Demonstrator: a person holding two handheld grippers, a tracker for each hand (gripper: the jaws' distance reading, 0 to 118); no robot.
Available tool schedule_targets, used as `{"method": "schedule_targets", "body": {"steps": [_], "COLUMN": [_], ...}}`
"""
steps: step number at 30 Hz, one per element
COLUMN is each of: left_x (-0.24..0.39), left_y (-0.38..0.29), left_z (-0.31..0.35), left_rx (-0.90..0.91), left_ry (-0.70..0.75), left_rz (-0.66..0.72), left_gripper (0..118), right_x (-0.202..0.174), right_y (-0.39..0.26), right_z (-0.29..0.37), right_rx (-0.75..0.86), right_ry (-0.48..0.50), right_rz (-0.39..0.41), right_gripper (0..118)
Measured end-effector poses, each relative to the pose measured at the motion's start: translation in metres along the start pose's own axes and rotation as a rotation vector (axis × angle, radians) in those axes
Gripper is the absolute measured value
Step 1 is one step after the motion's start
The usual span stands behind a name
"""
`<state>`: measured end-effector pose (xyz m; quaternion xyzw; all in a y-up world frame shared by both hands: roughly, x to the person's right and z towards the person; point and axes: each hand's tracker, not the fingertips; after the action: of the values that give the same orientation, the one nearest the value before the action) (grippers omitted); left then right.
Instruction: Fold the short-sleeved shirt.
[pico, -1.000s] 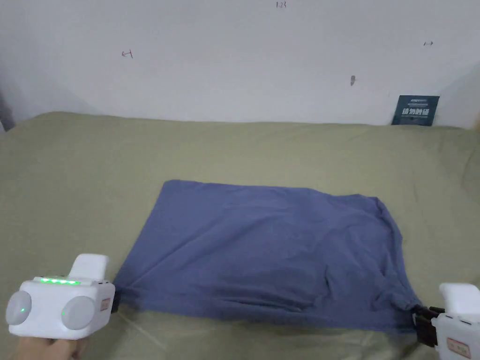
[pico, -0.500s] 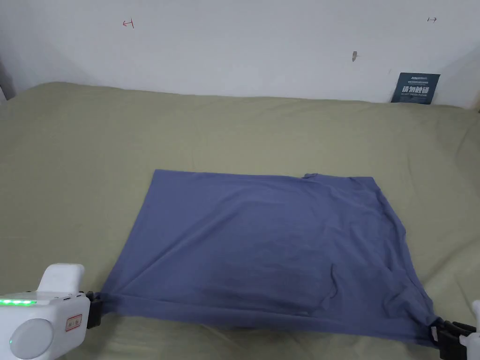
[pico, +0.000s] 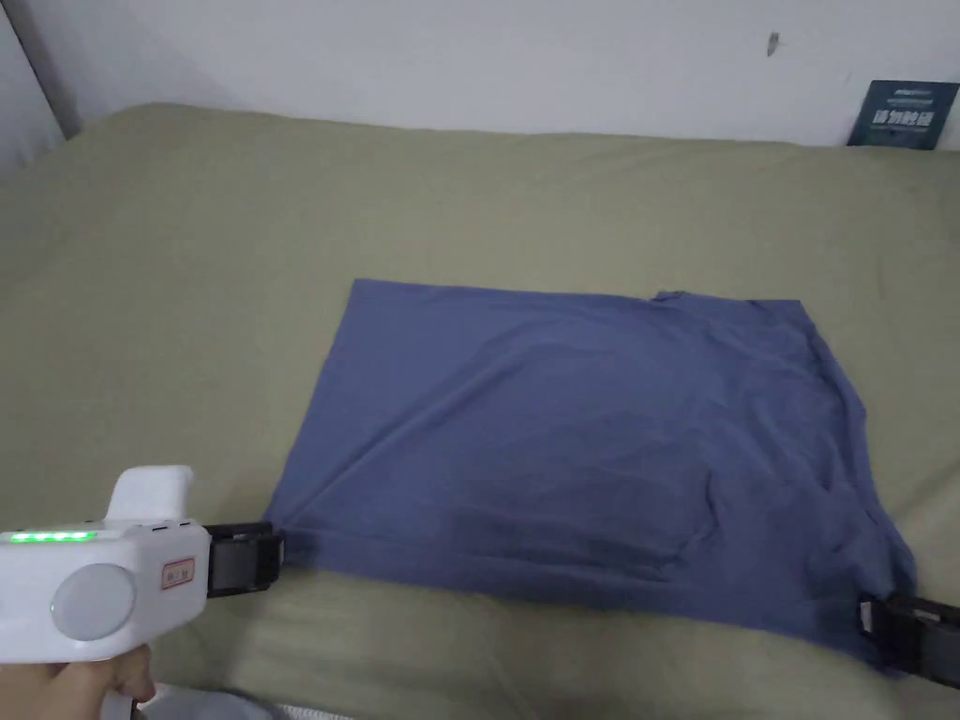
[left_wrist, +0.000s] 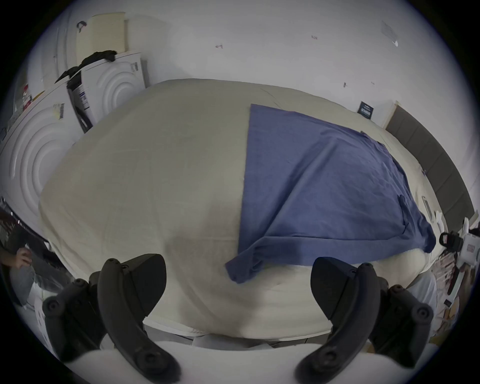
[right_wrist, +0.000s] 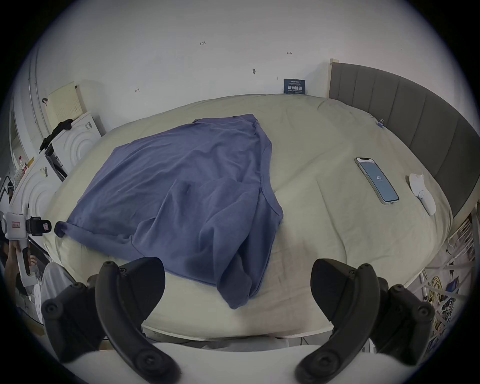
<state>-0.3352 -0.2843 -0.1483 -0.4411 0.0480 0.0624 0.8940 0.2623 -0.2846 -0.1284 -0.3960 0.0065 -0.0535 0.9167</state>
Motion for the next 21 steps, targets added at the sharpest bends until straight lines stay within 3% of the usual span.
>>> {"method": "schedule_targets", "body": {"steps": [1, 2, 3, 4, 5, 6, 7, 12, 13, 14, 15, 16, 21], "left_x": [-0.005, -0.008, -0.010, -0.012, -0.016, -0.018, -0.019, -0.010, -0.009, -0.007, -0.007, -0.006, 0.000], "left_y": [-0.001, -0.003, -0.004, -0.007, -0.008, -0.010, -0.012, -0.013, -0.011, -0.008, -0.005, -0.002, 0.009], "left_z": [0.004, 0.009, 0.012, 0.015, 0.014, 0.014, 0.014, 0.008, 0.005, 0.002, -0.001, -0.008, -0.038], "left_rx": [0.025, 0.035, 0.037, 0.049, 0.049, 0.046, 0.040, 0.013, 0.017, 0.015, 0.008, -0.015, -0.033], "left_ry": [0.016, 0.021, 0.025, 0.041, 0.043, 0.049, 0.048, 0.028, 0.025, 0.020, 0.010, 0.001, 0.041], "left_rz": [0.029, 0.041, 0.043, 0.054, 0.050, 0.049, 0.048, 0.005, 0.002, 0.003, 0.010, 0.023, -0.014], "left_gripper": [108, 96, 75, 40, 17, 4, 1, 0, 12, 47, 91, 117, 116], "right_x": [-0.002, -0.004, -0.006, -0.008, -0.009, -0.010, -0.010, -0.011, -0.012, -0.009, -0.010, -0.011, -0.009], "right_y": [-0.001, -0.003, -0.004, -0.006, -0.007, -0.008, -0.009, -0.012, -0.012, -0.014, -0.014, -0.014, -0.012], "right_z": [0.003, 0.009, 0.012, 0.015, 0.015, 0.016, 0.018, 0.017, 0.017, 0.016, 0.016, 0.016, 0.009], "right_rx": [0.001, 0.005, 0.020, 0.034, 0.032, 0.022, 0.032, 0.009, 0.008, 0.006, 0.005, 0.005, 0.003], "right_ry": [0.000, 0.002, -0.010, -0.025, -0.030, -0.039, -0.036, -0.029, -0.029, -0.026, -0.027, -0.028, -0.036], "right_rz": [-0.001, -0.003, -0.007, -0.007, -0.007, -0.010, -0.023, -0.022, -0.022, -0.022, -0.023, -0.019, -0.001], "right_gripper": [111, 100, 78, 34, 7, 5, 4, 4, 4, 4, 4, 4, 4]}}
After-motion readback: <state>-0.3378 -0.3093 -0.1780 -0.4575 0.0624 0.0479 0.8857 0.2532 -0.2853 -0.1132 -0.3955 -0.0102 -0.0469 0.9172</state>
